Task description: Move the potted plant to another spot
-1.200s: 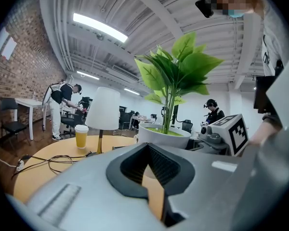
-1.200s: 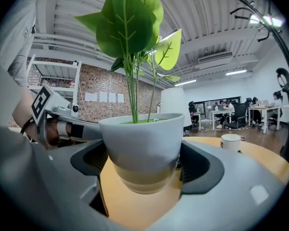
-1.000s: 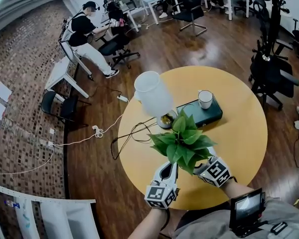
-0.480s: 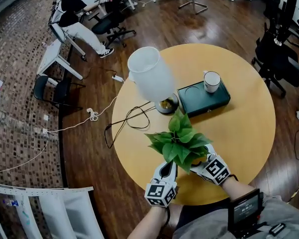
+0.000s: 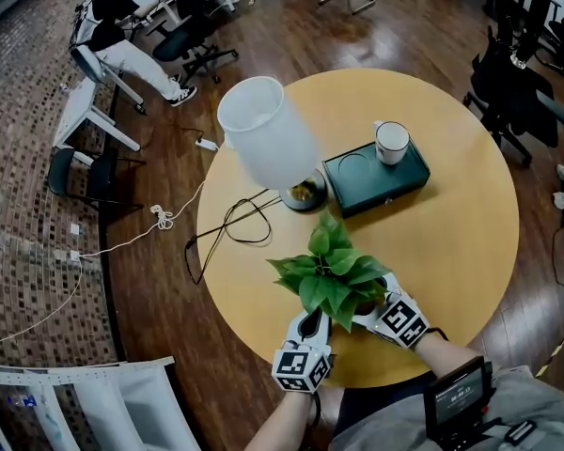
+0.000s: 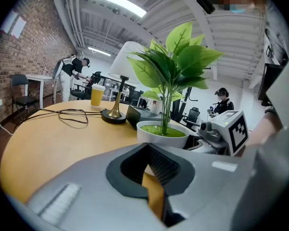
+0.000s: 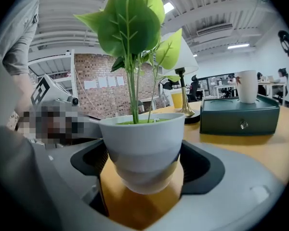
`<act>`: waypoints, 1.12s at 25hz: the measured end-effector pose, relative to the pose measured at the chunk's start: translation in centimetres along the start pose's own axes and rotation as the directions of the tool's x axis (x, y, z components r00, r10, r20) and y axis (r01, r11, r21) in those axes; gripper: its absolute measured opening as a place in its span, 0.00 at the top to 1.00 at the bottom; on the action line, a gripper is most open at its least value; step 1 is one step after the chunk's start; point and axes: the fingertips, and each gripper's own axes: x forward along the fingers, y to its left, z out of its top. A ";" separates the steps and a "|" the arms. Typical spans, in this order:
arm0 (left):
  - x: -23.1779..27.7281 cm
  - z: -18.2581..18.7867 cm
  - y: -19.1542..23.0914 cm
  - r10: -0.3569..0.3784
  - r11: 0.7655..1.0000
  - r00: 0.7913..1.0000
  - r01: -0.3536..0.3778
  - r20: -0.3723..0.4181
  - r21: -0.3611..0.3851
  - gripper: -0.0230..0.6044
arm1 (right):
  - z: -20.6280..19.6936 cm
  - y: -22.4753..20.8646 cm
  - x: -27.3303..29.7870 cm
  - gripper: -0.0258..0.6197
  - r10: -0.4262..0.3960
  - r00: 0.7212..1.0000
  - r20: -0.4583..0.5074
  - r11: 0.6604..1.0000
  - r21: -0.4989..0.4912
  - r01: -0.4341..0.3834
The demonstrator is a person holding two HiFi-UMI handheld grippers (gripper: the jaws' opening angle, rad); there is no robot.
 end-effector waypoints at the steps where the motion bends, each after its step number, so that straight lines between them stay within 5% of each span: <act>1: 0.2 -0.4 0.2 -0.003 1.000 1.000 0.003 -0.004 0.001 0.96 | -0.6 -0.1 0.2 0.25 -0.002 1.000 -0.006 1.000 0.001 0.002; 28: 0.0 -3.5 -0.4 0.012 1.000 0.999 -0.011 -0.046 0.015 0.96 | -3.8 0.3 -0.6 0.23 -0.003 0.998 -0.066 0.998 -0.067 -0.002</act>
